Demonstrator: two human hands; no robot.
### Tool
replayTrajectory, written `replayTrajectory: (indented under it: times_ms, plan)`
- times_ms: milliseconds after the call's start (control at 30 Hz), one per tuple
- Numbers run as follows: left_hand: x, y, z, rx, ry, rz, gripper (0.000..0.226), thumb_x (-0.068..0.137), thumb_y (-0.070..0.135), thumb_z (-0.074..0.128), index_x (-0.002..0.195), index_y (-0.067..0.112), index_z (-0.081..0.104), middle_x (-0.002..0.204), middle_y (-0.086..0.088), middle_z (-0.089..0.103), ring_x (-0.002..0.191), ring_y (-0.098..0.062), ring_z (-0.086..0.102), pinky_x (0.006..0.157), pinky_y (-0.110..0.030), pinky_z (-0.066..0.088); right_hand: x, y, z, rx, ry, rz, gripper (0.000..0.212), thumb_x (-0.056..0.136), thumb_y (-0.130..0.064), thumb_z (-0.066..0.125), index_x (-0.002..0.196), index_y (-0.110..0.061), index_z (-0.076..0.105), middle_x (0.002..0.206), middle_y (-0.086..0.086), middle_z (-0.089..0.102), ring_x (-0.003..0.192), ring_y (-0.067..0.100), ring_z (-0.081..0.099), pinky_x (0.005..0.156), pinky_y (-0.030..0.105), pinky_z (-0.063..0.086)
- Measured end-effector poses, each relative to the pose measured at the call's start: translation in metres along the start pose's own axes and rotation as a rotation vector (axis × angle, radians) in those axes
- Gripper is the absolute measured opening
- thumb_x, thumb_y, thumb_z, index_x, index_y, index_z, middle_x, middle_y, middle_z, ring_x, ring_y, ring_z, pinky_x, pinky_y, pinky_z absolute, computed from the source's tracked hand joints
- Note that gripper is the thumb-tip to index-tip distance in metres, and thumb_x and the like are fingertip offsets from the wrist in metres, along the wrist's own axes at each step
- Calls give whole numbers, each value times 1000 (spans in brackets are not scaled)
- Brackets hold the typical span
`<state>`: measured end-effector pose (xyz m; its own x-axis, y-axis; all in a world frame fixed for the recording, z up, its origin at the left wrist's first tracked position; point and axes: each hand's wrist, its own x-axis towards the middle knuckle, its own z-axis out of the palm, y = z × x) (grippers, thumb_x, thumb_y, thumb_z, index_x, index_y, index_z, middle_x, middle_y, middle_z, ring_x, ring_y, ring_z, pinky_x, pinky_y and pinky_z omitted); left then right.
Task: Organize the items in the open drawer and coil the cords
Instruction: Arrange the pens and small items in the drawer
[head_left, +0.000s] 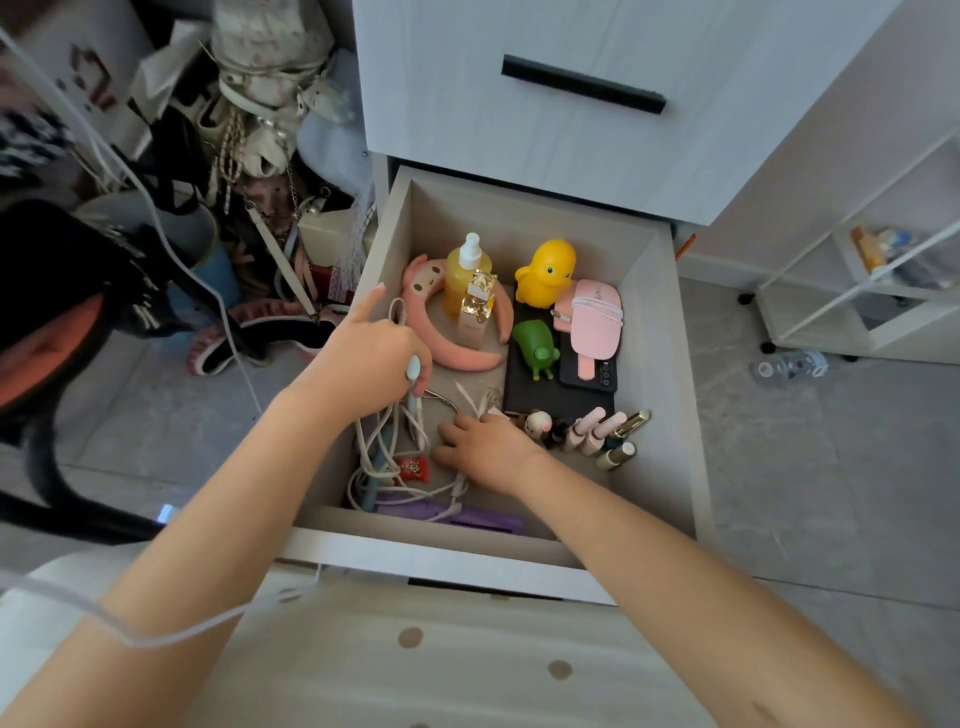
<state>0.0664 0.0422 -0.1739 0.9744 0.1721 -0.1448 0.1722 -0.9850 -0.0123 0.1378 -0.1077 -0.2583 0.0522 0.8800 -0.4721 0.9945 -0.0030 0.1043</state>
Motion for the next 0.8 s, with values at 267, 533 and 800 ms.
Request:
replayTrajectory:
  times_ms: [267,533,800]
  plan:
    - [1,-8,8,-27,58,20,37,86,5,45,65,32,60,49,17,43,71,-6,57,117,-30,-8,-5,3,-2,122,224,-37,34,85,1,51,118,-6,57,117,15,54,111,34,51,73,42,43]
    - [0,-12,9,-95,83,-23,38,87,7,46,65,32,63,56,20,52,77,-4,58,113,-25,-14,-9,20,-19,586,258,167,22,83,0,52,100,-9,63,92,10,66,88,29,61,71,40,49]
    - [0,-16,11,-151,89,-42,38,82,4,47,63,34,62,73,11,69,86,-3,61,108,-20,-20,-15,28,-30,956,421,135,24,82,1,59,100,-9,71,95,1,67,88,10,58,78,26,45]
